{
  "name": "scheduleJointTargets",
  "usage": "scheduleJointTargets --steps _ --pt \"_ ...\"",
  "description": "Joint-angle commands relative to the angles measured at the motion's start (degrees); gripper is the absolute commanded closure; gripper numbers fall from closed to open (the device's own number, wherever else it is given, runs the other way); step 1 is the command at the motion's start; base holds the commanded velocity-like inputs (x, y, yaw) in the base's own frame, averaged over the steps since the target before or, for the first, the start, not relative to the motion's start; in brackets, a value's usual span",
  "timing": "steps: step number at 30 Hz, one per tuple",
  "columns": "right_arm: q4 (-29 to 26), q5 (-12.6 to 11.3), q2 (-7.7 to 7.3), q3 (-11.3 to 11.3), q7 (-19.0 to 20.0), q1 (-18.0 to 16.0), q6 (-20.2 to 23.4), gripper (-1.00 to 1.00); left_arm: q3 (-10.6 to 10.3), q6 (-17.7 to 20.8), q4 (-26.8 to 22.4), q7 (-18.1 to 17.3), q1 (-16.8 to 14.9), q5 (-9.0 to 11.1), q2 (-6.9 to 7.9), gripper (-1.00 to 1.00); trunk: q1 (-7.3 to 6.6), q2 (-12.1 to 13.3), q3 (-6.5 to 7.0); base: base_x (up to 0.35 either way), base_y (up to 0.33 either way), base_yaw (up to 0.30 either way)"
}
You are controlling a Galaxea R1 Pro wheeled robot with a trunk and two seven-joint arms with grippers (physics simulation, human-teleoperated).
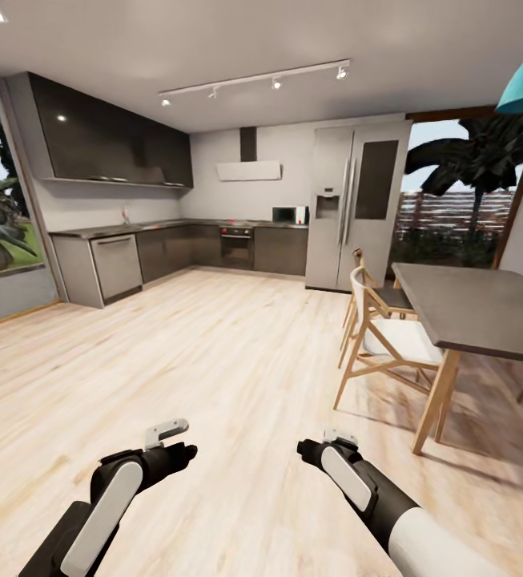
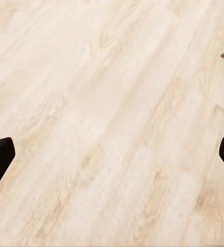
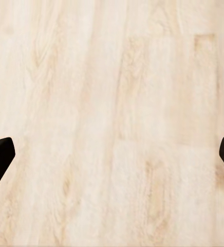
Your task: Place each of the two pumpkins and all three candles from the living room inside a cabinet in the living room (use any cabinet), then make sure every cabinet is closed, and position the cauldron so it is next to a table in the living room.
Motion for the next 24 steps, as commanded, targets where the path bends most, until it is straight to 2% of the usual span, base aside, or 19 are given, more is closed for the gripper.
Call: scheduleJointTargets --steps 1,11,20,24 --pt "-0.06 -0.22 -0.02 0.19 -0.37 -0.05 0.15 -1.00 -0.09 0.02 -0.09 0.60 -0.04 0.56 0.06 -1.00 -0.01 -0.03 -0.01 -0.087 -0.060 -0.266" --pt "-0.06 -0.16 -0.02 0.19 -0.37 -0.05 0.16 -1.00 -0.09 0.02 -0.09 0.59 -0.04 0.56 0.06 -1.00 -0.01 -0.03 0.48 -0.183 -0.009 -0.266" --pt "-0.06 -0.05 -0.02 0.19 -0.37 -0.04 0.15 -1.00 -0.15 0.02 0.04 0.67 -0.04 0.56 0.06 -1.00 -0.01 -0.03 0.92 -0.020 -0.003 -0.265" --pt "-0.09 0.01 -0.02 0.19 -0.37 -0.05 0.15 -1.00 -0.13 0.02 0.08 0.68 -0.04 0.49 0.07 -1.00 -0.01 -0.03 1.12 -0.001 -0.138 -0.265"
